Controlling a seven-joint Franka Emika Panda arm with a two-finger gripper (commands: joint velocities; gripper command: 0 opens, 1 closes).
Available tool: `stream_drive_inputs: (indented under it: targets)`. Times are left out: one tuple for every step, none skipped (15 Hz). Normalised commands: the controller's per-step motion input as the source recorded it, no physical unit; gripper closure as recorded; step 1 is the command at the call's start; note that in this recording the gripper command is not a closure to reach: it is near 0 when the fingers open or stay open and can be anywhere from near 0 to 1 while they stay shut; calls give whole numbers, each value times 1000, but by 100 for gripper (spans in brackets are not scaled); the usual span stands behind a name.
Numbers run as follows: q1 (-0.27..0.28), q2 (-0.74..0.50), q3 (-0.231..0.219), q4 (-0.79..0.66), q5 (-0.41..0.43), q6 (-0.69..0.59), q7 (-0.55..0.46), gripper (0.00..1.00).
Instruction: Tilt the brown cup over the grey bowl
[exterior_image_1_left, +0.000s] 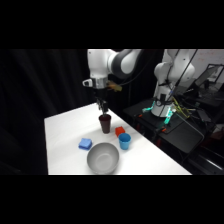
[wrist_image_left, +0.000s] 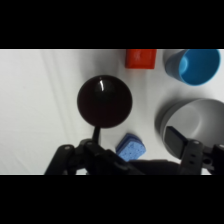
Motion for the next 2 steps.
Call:
stream_drive_inputs:
  targets:
    - [-49, -558, 3, 319, -170, -937, 230, 0]
    - [-37, -582, 28, 261, -177, -801, 213, 0]
